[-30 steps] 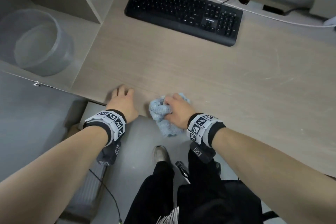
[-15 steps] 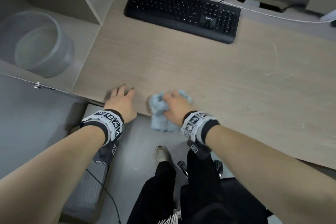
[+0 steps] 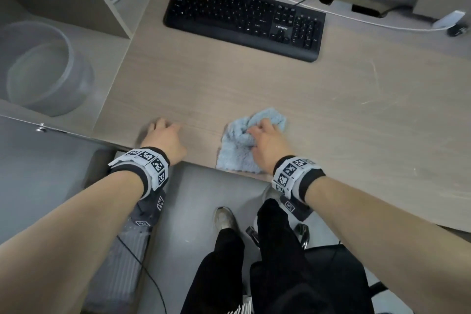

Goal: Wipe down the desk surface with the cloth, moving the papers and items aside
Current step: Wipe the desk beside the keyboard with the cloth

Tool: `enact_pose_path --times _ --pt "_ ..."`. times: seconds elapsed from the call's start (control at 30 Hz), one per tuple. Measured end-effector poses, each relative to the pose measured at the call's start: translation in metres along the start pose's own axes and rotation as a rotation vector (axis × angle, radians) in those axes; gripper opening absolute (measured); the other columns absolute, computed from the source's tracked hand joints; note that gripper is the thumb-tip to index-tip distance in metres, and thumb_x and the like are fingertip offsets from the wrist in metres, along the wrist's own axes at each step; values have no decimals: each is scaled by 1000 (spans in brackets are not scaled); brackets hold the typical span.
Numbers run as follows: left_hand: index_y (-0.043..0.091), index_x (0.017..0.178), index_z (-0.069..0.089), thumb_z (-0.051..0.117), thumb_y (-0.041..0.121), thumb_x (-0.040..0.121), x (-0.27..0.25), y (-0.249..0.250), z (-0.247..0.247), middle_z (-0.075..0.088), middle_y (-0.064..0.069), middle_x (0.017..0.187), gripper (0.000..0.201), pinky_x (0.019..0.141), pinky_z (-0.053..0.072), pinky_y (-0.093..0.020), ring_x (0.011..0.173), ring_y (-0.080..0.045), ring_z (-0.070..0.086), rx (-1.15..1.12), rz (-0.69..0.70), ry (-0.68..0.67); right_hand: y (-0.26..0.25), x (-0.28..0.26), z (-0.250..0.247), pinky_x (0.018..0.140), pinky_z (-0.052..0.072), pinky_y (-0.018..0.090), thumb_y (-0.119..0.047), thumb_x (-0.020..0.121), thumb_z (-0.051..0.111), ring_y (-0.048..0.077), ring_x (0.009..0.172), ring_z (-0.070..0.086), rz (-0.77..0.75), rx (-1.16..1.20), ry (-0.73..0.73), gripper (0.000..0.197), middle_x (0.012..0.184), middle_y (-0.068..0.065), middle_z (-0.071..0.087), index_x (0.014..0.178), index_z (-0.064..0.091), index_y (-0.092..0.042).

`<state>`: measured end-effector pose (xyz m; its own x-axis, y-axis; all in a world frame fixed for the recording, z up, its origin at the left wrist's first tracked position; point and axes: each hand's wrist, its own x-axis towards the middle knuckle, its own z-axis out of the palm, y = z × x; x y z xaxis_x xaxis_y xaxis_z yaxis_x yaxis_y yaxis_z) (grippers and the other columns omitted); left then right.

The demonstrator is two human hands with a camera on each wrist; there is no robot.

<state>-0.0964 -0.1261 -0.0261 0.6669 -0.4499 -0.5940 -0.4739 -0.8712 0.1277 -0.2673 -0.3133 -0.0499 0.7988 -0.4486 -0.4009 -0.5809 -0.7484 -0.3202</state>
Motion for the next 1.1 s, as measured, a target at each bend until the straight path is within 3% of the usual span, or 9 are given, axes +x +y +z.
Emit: enact_pose_path --times 0.07,0.17,0.4,0.5,0.6,0.63,0.73,0.83,1.1 --pt "15 137 46 50 9 74 0 1 -2 32 -13 146 64 114 28 -43 136 -35 26 -4 -33 29 -15 -15 16 101 42 38 2 82 53 27 121 41 -155 3 -15 55 137 5 42 134 54 -17" --pt "12 136 45 52 13 78 1 7 5 34 -13 144 58 110 33 -46 132 -35 30 26 17 85 5 -12 7 108 38 42 3 81 52 28 133 34 -161 -6 -21 63 153 2 34 140 51 -19" --pt "17 143 35 51 14 80 23 62 2 21 -9 157 66 112 31 -47 138 -36 25 47 143 86 136 24 -45 115 30 48 1 85 48 35 144 22 310 34 153 64 160 9 24 147 37 -12" --pt "16 143 35 50 14 81 38 90 -3 26 -8 156 64 111 32 -46 137 -34 27 71 169 75 178 35 -63 118 25 49 -19 91 53 37 146 17 439 71 127 64 162 11 18 150 31 -10" --pt "15 142 37 49 13 80 56 120 -5 25 -6 156 63 111 33 -45 138 -32 27 85 193 80 168 43 -69 119 17 55 -65 87 45 39 149 5 407 41 2 93 164 11 5 154 17 -8" --pt "14 142 37 49 13 80 63 129 -5 24 -5 157 63 111 33 -46 139 -32 27 88 203 84 157 42 -65 118 14 57 -70 85 44 38 150 1 366 0 -40 98 165 8 0 156 12 -10" --pt "13 139 39 49 14 79 83 159 -8 24 -5 157 61 109 34 -47 137 -32 28 101 227 123 139 36 -52 118 14 60 -53 91 51 35 150 0 210 -102 -56 86 164 3 -2 156 9 -15" --pt "11 139 40 50 16 81 100 186 -13 25 -8 156 59 110 33 -48 137 -33 28 117 242 165 172 36 -60 117 18 58 -32 93 52 31 150 2 164 -120 -56 78 164 -2 2 156 8 -19" --pt "15 139 40 51 18 83 120 226 -17 24 -8 155 57 112 28 -45 139 -32 23 116 241 198 271 83 -121 119 16 54 -24 94 49 35 150 -1 605 8 16 80 165 5 -4 156 1 -12"
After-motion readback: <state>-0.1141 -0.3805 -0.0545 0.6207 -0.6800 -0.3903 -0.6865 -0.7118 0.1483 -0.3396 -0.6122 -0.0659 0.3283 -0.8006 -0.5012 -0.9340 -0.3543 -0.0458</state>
